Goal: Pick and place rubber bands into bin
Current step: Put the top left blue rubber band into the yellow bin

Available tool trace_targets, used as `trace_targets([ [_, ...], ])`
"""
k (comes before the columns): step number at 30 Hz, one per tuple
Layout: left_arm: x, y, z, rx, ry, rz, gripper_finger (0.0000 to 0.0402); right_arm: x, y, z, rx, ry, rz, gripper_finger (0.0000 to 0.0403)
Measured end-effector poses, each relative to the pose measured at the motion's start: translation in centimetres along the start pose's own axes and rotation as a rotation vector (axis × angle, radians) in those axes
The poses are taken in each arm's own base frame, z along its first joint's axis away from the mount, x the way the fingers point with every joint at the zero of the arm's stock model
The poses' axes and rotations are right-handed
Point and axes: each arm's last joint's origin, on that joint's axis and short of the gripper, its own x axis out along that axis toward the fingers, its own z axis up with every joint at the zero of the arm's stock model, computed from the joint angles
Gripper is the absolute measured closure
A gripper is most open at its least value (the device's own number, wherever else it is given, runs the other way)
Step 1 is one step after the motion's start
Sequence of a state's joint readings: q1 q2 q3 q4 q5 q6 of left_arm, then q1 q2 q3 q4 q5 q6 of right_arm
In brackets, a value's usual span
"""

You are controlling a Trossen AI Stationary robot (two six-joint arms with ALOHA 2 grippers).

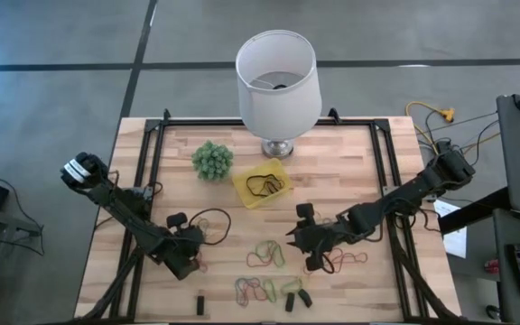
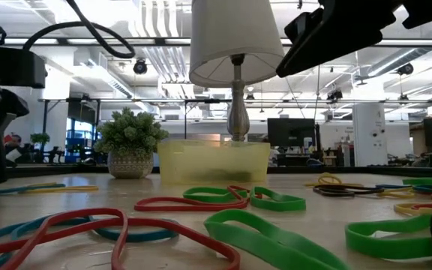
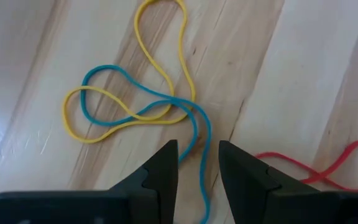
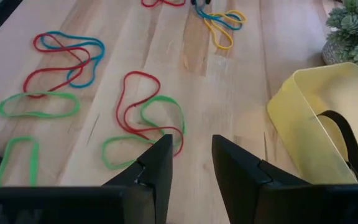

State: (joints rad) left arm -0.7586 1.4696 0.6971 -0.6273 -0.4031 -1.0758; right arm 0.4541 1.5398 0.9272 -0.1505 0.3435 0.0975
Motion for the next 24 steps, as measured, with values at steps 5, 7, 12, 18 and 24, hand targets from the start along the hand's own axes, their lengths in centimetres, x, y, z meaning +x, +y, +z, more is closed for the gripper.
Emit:
trace_targets([
  [5, 0.6, 0.4, -0.1, -0.002, -0.007, -0.004, 0.0301, 0.0, 0.0, 0.0, -0.001, -0.001, 0.000, 0.0301],
  [7, 1.0, 0.6, -0.1, -0.003, -0.014, -0.019, 0.0301, 0.0, 0.0, 0.0, 0.002, -0.004, 0.001, 0.0303],
  [12, 1.5, 0.8, -0.2, -0.014, -0.020, -0.036, 0.0301, 0.1, 0.0, -0.2, 0.010, 0.001, 0.000, 0.0309],
  [18, 1.6, 0.8, -0.2, -0.020, 0.013, -0.061, 0.0318, 0.2, 0.0, -0.6, 0.026, 0.004, 0.000, 0.0315],
  [24, 2.0, 1.0, -0.2, -0.038, 0.065, -0.098, 0.0391, 0.3, 0.0, -0.7, 0.029, -0.004, 0.001, 0.0323],
])
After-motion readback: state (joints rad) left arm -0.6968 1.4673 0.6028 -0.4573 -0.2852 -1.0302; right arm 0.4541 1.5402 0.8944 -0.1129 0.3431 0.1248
